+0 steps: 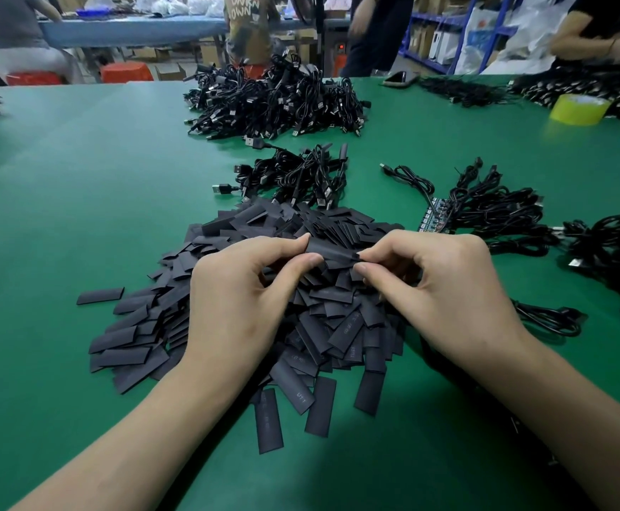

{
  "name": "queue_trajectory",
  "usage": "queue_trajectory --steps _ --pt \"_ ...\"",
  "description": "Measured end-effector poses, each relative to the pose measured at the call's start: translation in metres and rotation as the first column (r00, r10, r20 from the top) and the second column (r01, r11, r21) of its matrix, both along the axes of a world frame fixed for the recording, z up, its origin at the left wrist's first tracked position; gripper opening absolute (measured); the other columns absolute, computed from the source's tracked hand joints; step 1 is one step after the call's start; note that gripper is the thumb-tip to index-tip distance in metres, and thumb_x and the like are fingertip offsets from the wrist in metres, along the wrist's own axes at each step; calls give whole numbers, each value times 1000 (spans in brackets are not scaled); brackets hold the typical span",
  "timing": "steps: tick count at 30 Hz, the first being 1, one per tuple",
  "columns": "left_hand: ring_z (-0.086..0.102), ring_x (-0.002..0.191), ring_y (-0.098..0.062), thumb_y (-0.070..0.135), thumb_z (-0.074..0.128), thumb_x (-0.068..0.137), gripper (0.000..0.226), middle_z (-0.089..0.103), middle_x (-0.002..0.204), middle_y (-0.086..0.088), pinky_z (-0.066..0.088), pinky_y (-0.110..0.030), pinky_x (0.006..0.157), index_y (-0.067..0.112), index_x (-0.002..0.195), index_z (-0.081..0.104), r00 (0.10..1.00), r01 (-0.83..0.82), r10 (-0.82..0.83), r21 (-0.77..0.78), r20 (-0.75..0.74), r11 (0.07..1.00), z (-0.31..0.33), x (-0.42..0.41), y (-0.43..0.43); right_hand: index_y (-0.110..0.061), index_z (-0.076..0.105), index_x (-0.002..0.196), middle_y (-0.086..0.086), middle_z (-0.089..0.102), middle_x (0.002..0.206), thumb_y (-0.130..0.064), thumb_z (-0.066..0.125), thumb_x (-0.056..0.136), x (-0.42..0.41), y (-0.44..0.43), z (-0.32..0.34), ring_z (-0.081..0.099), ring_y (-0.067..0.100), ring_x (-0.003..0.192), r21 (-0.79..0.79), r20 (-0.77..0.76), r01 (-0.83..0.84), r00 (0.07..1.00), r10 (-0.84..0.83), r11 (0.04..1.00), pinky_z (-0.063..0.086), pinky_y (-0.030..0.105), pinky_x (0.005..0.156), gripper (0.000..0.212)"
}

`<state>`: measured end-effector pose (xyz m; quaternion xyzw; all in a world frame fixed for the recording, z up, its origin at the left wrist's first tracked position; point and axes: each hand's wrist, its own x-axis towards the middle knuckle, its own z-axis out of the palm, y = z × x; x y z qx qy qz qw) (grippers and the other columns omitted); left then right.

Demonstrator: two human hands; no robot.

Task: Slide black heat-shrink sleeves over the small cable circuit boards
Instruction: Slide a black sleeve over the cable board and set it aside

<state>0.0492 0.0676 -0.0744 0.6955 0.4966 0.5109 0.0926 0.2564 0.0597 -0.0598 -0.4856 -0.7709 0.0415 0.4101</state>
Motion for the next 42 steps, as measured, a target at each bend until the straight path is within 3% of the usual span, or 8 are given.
queue_trajectory --steps 6,14,20,24,28,32,37,42 --pt "67 90 5 25 80 87 22 75 100 16 49 -10 81 20 108 80 999 -1 1 6 -37 1000 0 2 0 -21 77 89 -16 68 71 -23 78 89 -2 1 -1 64 3 63 -11 10 19 1000 -19 1000 56 32 63 2" --pt "67 89 5 26 77 90 23 77 103 13 51 -16 82 22 112 79 999 28 -29 -51 -23 998 0 3 0 -23 77 88 -16 67 69 -23 78 88 1 3 -1 64 4 62 -3 -38 39 998 -39 999 55 32 61 1" --pt "67 92 2 30 74 91 29 76 105 14 51 -19 83 23 120 77 997 67 -69 -59 -27 996 0 2 1 -24 78 89 -19 67 68 -24 81 86 6 6 -1 65 5 63 -69 -94 51 994 -58 996 44 11 62 4" --pt "68 90 3 32 76 89 26 76 101 15 50 -16 81 24 114 79 998 62 -63 -51 -6 997 -1 1 1 -26 77 91 -18 68 69 -25 81 86 5 6 -1 66 6 62 -60 -115 32 993 -39 998 53 22 61 6" --pt "68 85 3 41 75 87 25 76 94 19 48 -13 75 27 105 81 999 44 -43 -60 18 997 -1 0 1 -26 77 94 -17 69 74 -28 79 88 4 5 0 63 5 64 64 -4 46 999 -46 997 54 33 61 7" --pt "66 81 -4 39 78 86 21 73 90 17 47 -16 73 28 103 79 1000 27 -28 -42 -9 999 0 -1 2 -23 76 96 -12 73 82 -30 75 90 3 2 -1 67 12 70 141 52 20 998 -28 990 55 37 61 9" --pt "65 90 -9 32 83 84 32 71 100 11 53 -29 84 24 114 75 994 34 -27 65 -106 997 1 -5 4 -24 77 96 -12 74 84 -32 74 90 4 2 0 69 12 74 134 57 -3 998 -5 991 56 37 65 11" --pt "66 96 -8 28 81 87 23 71 101 8 52 -27 85 18 108 79 972 204 -194 66 -135 977 0 -2 3 -24 78 98 -10 76 89 -30 72 92 6 3 1 72 13 83 150 103 -23 995 7 988 58 40 70 10"
